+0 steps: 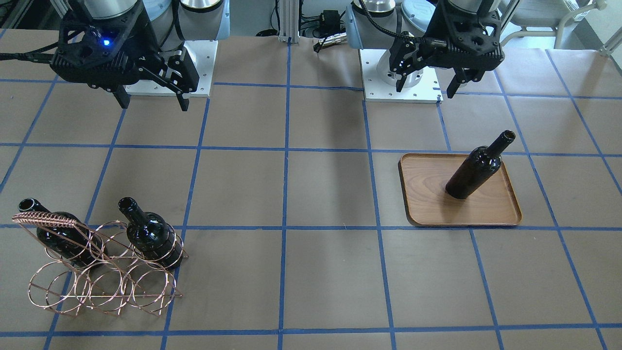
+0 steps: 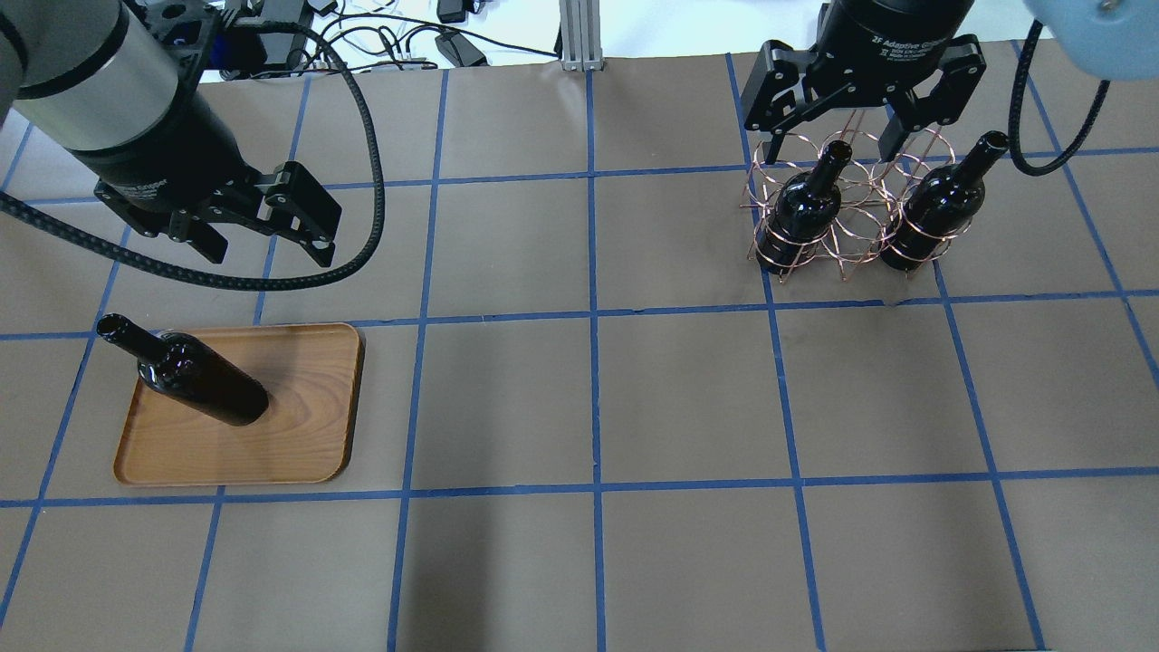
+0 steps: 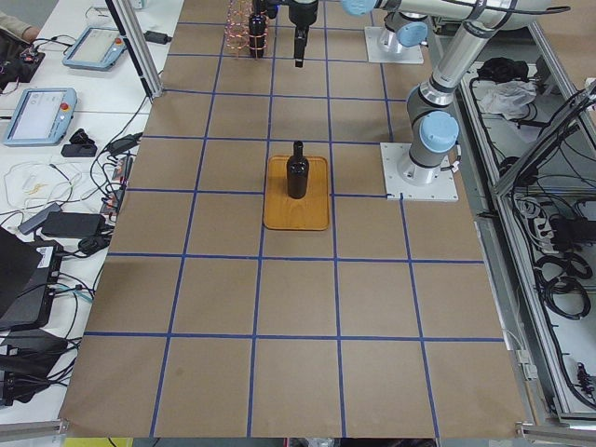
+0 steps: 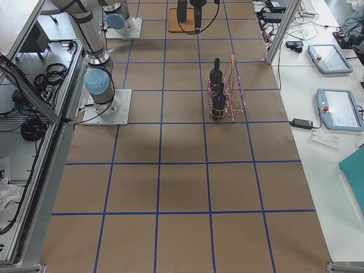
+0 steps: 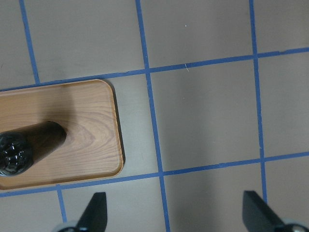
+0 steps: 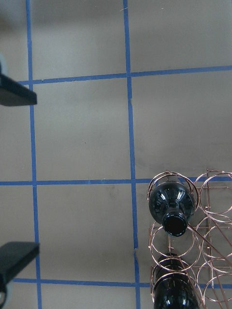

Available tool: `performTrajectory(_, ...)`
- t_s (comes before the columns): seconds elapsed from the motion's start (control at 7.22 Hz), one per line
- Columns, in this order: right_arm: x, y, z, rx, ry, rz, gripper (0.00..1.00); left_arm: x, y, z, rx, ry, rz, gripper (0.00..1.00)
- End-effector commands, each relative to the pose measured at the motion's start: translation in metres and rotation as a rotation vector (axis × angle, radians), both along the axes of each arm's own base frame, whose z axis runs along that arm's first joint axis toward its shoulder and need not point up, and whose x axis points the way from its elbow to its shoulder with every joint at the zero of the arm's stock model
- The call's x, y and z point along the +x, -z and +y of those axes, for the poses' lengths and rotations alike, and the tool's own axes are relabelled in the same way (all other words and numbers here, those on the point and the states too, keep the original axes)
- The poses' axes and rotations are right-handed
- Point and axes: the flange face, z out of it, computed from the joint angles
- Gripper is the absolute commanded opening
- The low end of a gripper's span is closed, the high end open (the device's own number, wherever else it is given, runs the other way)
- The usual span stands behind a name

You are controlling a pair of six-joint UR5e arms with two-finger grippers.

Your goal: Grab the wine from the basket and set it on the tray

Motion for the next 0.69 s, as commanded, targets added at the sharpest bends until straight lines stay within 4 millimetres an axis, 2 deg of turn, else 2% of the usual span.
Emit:
performTrajectory(0.0,-0.0005,-0.001,0.0005,-0.003,0.0,0.003,1.0,0.0236,0.0042,-0.0051,0.01,-0.049,0.002,1.0)
performTrajectory(0.55,-0.0004,-0.0008,0.0006,-0.002,0.0,0.002,1.0,0.0282,0.0065,-0.0073,0.01,-0.054,-0.007,1.0)
